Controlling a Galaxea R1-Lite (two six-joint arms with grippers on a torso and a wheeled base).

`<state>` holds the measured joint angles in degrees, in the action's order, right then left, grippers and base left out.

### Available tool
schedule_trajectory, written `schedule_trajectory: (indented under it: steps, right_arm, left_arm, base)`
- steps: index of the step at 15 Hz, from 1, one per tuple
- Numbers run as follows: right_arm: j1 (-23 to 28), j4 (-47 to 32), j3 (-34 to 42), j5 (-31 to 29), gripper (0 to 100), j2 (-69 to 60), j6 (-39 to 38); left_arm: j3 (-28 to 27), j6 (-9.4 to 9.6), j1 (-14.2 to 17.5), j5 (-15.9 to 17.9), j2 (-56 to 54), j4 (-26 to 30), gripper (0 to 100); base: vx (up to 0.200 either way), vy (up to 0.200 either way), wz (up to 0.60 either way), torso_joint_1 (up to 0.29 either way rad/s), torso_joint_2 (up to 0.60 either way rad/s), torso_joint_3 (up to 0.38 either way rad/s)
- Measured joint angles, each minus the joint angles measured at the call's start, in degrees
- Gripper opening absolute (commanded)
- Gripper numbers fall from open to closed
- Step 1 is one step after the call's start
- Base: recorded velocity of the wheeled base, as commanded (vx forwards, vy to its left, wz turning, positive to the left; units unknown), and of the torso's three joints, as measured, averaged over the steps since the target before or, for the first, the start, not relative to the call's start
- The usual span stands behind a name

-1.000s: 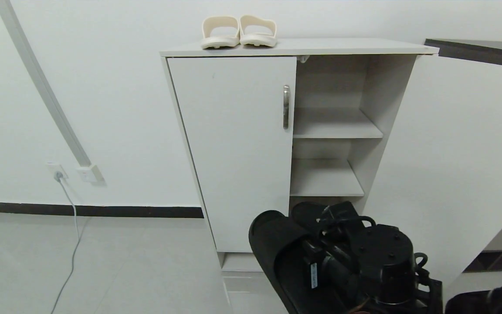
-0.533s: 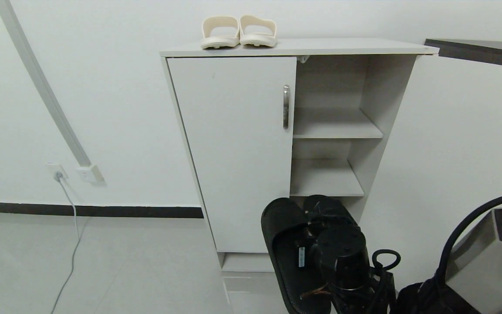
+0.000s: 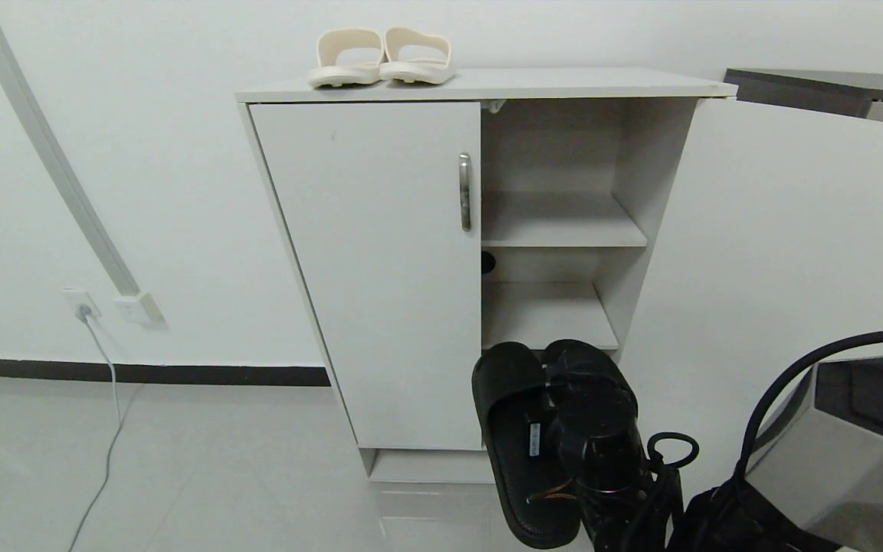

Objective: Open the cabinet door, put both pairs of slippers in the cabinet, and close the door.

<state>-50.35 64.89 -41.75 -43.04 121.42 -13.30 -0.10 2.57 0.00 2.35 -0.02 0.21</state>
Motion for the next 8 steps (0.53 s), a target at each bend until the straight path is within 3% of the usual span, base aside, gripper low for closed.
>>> schedule_trajectory:
  steps: [8]
  right_arm:
    - [2.8, -0.1, -2.3, -0.3, 0, 0.9, 0.0]
  left_arm:
    - [0.0, -0.9, 0.0, -0.1, 0.0, 0.0, 0]
  base:
    - [0.0, 0.0, 0.0, 0.0, 0.0, 0.0]
